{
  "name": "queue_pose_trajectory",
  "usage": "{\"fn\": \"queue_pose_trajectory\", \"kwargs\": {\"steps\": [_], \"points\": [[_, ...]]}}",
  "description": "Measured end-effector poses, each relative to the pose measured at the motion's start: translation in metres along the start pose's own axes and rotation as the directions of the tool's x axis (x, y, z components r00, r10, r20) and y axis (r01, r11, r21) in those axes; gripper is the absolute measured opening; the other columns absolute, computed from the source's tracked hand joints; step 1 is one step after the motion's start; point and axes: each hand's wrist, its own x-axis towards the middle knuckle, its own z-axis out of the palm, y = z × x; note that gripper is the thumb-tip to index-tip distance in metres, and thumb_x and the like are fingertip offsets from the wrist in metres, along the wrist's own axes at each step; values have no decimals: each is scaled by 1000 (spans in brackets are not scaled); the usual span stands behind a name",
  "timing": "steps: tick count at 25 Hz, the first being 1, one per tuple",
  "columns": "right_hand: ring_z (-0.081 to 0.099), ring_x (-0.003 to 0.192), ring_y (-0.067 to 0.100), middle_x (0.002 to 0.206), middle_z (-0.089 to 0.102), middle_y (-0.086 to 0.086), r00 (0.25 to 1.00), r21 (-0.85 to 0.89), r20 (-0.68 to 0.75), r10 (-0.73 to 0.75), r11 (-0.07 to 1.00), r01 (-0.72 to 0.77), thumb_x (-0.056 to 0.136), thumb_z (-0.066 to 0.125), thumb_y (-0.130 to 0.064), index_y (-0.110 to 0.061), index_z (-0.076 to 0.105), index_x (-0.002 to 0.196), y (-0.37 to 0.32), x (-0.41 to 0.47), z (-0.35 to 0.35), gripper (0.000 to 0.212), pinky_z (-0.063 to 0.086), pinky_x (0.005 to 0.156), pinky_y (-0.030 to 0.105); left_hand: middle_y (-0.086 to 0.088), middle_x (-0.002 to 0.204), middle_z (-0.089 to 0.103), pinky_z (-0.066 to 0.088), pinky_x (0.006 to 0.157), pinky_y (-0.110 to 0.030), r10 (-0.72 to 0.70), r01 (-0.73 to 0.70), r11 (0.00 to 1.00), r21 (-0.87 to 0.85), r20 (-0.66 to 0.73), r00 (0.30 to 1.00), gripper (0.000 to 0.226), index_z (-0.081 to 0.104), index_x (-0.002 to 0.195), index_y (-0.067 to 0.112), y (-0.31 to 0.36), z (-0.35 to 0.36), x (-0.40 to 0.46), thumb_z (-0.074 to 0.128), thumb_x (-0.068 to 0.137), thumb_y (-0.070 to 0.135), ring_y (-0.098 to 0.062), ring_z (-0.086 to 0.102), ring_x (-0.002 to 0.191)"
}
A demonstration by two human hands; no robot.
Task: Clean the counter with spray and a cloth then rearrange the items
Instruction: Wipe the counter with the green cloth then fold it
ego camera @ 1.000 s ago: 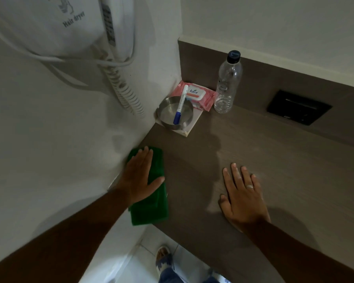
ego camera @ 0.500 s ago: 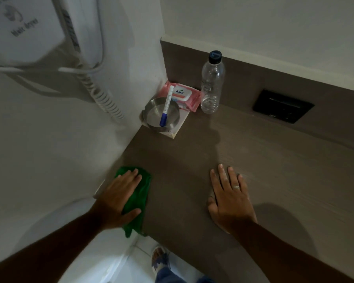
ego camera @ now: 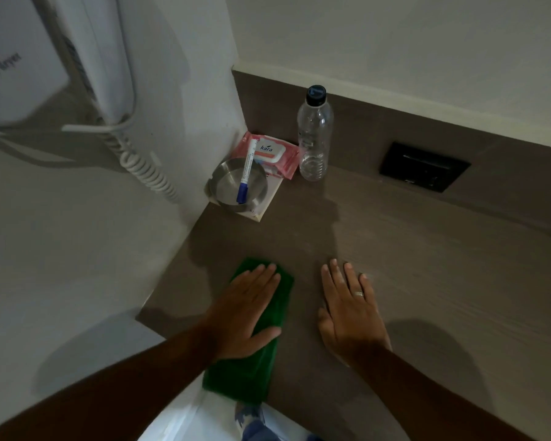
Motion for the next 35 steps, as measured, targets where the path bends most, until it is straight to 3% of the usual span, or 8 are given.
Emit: {"fn": "queue_pose_trajectory", "kwargs": {"steps": [6,13,17,21,23,26,29,35], "points": [[14,149,23,160,19,17,997,194,-73,31,981,-16,86,36,-39,-6,7,153,6,-3,-1,80,-2,122,32,-10,165,4,8,122,-46,-135,135,991,-3,-83,987,80,6,155,12,11,-26,135,30,94,58,-26,2,151],[18,148,27,159,22,15,994,156,-106,22,988,-5,90,29,-43,-5,14,153,3,-3,0,75,1,121,34,-5,165,9,11,122,-47,149,-151,988,-29,-57,987,81,19,155,18,-9,3,-11,47,89,55,-24,8,151],[19,148,28,160,23,10,997,-49,-78,6,999,-10,94,29,-45,-14,18,154,1,-2,2,69,14,120,46,-7,162,17,20,119,-48,-297,297,955,-9,-105,949,83,21,154,17,-99,-8,-43,39,87,61,-27,20,148],[22,147,31,159,25,12,999,-111,-42,22,993,-26,95,31,-44,-13,22,153,0,-1,3,67,21,118,51,-15,159,25,21,118,-49,-508,498,861,-103,-136,851,88,22,153,12,-52,3,-48,41,84,64,-34,25,145],[22,147,32,159,24,12,999,-127,-33,25,991,-28,94,32,-44,-13,22,153,-1,0,3,68,19,118,50,-14,160,23,18,118,-49,-453,431,887,-167,-127,883,91,23,152,11,5,15,-55,45,83,64,-33,24,146],[21,147,32,160,24,13,1000,-148,-4,28,989,-28,89,34,-43,-12,25,153,-2,0,2,71,17,119,49,-2,163,2,12,121,-51,-148,149,979,-139,20,989,88,10,156,19,60,24,-69,39,88,69,-23,4,150],[23,146,32,159,26,13,1000,-156,-4,22,987,-23,83,37,-41,-11,29,151,-1,3,2,74,16,118,49,-1,164,8,12,120,-51,150,-148,989,-22,60,987,85,12,156,23,5,18,-79,34,90,73,-22,7,150],[18,148,30,160,21,11,999,-151,6,33,988,-32,87,37,-42,-14,24,152,0,4,7,73,13,118,48,-9,163,5,15,118,-48,-441,441,897,27,-16,897,95,10,156,16,-95,-7,-76,25,86,77,-32,14,149]]}}
